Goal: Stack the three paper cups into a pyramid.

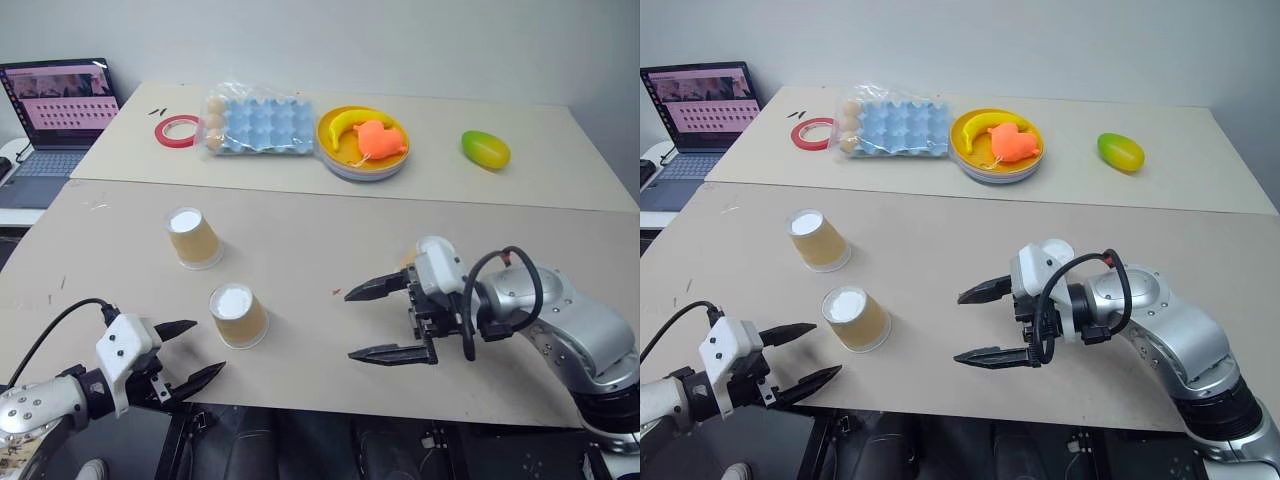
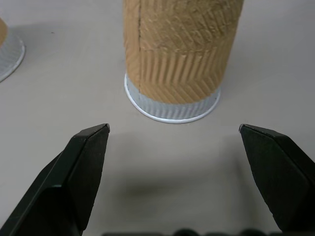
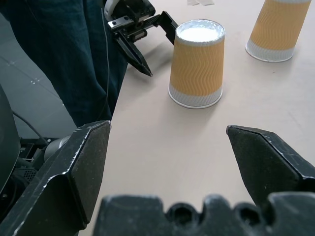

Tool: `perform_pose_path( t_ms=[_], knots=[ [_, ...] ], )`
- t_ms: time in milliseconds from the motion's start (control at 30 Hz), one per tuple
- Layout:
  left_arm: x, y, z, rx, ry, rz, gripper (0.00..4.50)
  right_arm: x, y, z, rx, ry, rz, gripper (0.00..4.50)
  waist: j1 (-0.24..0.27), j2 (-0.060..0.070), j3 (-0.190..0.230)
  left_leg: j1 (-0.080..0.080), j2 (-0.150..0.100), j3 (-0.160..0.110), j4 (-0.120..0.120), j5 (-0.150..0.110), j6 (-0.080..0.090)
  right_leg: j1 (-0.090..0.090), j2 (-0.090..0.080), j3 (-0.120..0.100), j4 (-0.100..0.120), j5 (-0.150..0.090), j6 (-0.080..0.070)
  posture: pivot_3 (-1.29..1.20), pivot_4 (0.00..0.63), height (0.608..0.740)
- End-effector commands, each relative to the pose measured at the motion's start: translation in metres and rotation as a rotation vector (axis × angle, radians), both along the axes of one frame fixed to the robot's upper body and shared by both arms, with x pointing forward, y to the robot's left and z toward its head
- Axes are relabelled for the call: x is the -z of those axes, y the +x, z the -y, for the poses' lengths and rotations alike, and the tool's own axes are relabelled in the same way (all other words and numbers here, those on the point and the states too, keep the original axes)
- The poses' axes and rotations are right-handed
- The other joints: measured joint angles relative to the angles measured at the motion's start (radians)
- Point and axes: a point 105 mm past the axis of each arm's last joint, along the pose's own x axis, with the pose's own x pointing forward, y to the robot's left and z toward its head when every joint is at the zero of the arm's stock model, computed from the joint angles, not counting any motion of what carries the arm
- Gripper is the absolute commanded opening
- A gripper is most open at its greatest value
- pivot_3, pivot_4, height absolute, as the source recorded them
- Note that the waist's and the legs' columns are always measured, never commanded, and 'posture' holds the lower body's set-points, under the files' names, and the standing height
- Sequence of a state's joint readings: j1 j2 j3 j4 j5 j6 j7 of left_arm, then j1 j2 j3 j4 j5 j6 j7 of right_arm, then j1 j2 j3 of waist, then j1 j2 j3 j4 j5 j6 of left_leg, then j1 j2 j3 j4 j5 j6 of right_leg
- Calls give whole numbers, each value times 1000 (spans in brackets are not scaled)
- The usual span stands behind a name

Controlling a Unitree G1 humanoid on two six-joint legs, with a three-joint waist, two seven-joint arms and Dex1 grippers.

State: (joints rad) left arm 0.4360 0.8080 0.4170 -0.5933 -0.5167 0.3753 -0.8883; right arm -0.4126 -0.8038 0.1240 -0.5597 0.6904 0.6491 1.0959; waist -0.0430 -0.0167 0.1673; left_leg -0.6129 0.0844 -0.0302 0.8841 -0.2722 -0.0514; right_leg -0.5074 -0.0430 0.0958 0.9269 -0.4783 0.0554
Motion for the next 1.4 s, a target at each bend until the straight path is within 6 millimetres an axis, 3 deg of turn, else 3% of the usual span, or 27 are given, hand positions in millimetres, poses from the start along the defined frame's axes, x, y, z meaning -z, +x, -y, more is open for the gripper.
perform_pose_path(
  t_ms=[33, 167, 667, 767, 933, 1167, 1400],
  knots=[
    [-18, 9, 12, 65, -13, 76, 4500, -11, -4, 0, 0, 22, 50, 4442, 3, 0, 0, 0, 0, 0, 0, 1, -1, 0, 0, 0, 0, 0, 0, 0, 150, 645],
    [-26, 21, 21, 88, -35, 117, 4500, -13, -6, 0, 4, 24, 53, 4442, 3, 0, 0, 0, 0, -1, 0, 4, -5, 1, 0, -1, 0, 2, 1, 0, 150, 645],
    [-25, 34, 38, 124, -79, 132, 4500, -15, -7, 3, 34, 32, 54, 4442, -1, 0, 0, 3, 0, -2, 0, 5, -4, 8, 1, -1, 2, 3, 1, 0, 150, 645],
    [-26, 37, 38, 114, -84, 149, 3716, -14, -6, 4, 41, 29, 56, 4500, 0, 0, 0, 5, 0, -2, 0, 5, -4, 10, 1, -1, 3, 3, 1, 0, 150, 645],
    [-23, 36, 40, 118, -83, 147, 2021, -12, -6, 3, 46, 25, 55, 4500, 0, 0, 0, 7, 0, -2, 0, 5, -4, 12, 1, -1, 3, 3, 1, 0, 150, 645],
    [-28, 46, 50, 142, -104, 179, 2021, -10, -3, 3, 69, 19, 59, 4500, 2, 0, 0, 9, 0, -2, 1, 5, -4, 14, 1, -1, 3, 3, 1, 0, 150, 645],
    [-40, 81, 79, 285, -140, 228, 2021, -11, -3, 8, 108, 9, 59, 4500, 15, 0, 1, 10, -1, -2, 2, 7, -1, 15, 1, -1, 3, 4, 3, 0, 150, 645]
  ],
)
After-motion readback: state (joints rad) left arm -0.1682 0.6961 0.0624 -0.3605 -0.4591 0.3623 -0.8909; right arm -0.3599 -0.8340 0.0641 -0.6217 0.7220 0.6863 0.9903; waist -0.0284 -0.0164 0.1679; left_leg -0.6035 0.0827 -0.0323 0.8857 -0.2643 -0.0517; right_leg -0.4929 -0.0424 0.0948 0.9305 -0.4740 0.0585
